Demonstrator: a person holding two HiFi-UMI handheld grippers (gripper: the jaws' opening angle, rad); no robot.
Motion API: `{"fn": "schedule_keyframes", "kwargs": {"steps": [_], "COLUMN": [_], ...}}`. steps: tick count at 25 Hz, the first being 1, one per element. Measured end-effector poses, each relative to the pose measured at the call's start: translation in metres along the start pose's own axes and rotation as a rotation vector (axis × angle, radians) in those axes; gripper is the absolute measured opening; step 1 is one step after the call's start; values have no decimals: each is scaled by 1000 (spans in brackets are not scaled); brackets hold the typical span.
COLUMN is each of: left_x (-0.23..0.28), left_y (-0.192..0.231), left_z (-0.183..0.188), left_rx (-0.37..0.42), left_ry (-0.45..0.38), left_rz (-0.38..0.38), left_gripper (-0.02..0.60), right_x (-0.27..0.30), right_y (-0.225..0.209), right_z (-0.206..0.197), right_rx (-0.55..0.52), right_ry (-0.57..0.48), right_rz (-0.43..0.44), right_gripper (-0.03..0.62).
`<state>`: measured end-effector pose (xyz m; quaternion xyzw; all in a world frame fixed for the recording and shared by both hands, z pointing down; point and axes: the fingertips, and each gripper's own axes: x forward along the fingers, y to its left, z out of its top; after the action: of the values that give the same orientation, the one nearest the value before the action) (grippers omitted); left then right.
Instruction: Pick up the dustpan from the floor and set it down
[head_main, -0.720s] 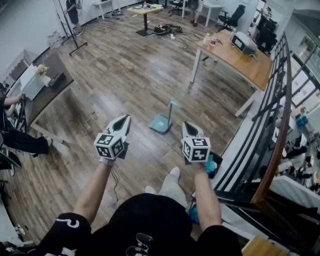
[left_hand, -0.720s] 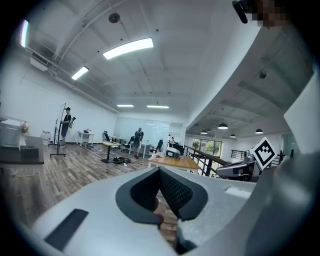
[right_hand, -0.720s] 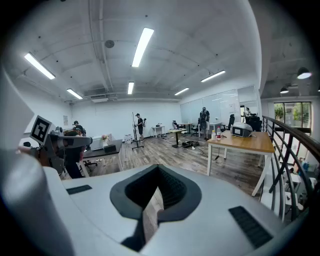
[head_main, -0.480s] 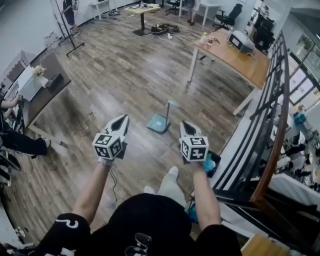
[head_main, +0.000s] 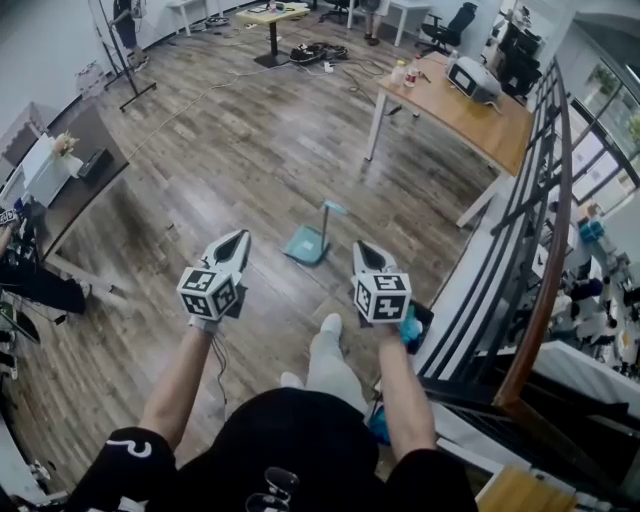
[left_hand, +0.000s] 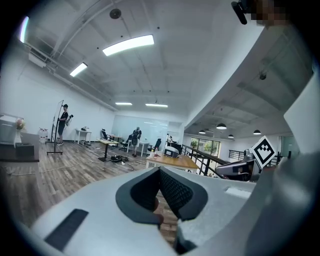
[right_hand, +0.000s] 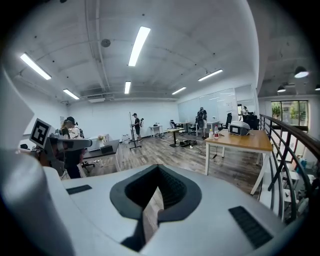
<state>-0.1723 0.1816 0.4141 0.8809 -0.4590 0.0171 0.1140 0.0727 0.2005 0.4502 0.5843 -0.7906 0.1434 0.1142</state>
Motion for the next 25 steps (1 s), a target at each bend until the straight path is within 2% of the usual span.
{"fn": "schedule_keyframes", "kwargs": {"steps": [8, 19, 22, 25], "left_x": [72, 220, 253, 279], "left_y": [23, 56, 58, 52], "left_z": [3, 21, 24, 24], "left_rx": [-10, -23, -27, -34], "left_ry": [14, 80, 96, 108], "left_rz": [-19, -13, -7, -34], "left_gripper": [-2, -2, -2, -2], "right_x": [64, 187, 211, 234], "right_y": [-41, -128, -153, -171], "right_z": [17, 68, 79, 82], "right_rx": [6, 30, 32, 38], "right_ry": [8, 31, 31, 35], "right_rz": [11, 65, 87, 112], "right_gripper": [-5, -5, -6, -5]}}
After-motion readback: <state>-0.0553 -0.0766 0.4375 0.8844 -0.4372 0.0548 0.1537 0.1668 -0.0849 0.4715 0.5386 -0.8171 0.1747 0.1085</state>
